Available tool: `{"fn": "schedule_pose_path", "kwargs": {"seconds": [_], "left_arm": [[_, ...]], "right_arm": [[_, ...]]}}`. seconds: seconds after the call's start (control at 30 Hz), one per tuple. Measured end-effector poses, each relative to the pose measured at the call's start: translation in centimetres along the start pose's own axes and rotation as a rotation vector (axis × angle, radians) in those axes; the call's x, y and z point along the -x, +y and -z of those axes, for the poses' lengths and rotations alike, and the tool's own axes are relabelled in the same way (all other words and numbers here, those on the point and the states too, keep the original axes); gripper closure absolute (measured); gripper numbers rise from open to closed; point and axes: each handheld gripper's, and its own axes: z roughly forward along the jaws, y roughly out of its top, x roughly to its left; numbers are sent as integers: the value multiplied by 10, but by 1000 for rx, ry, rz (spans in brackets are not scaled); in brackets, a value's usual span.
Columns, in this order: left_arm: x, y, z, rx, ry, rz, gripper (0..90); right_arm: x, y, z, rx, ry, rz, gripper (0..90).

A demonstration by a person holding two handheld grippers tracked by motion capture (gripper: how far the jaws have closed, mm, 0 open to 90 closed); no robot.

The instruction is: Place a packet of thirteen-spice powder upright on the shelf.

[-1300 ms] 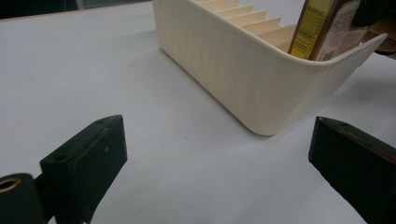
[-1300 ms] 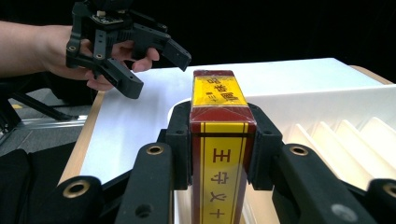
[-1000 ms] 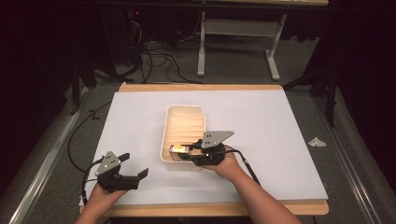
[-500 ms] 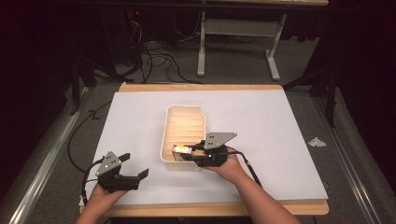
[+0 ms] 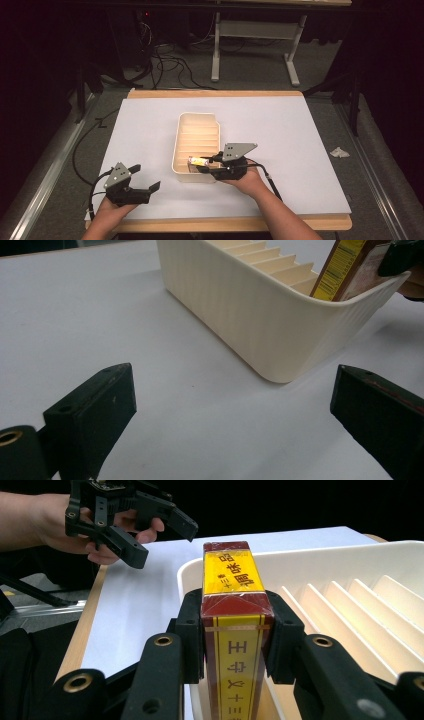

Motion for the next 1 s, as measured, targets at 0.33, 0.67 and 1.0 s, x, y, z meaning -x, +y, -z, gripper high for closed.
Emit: {"fn": "schedule_pose_path", "kwargs": {"seconds": [0.33,0.67,1.0], "left_arm": [[0,0,0,0,-1,-2,49],[1,0,0,-2,-5,-2,49],[1,0,0,-3,-6,-1,49]], "right_arm": [[0,0,0,-1,-8,8,666],[1,3,2,20,-21,-15,568],[5,3,-1,39,-12,-60,359]]}}
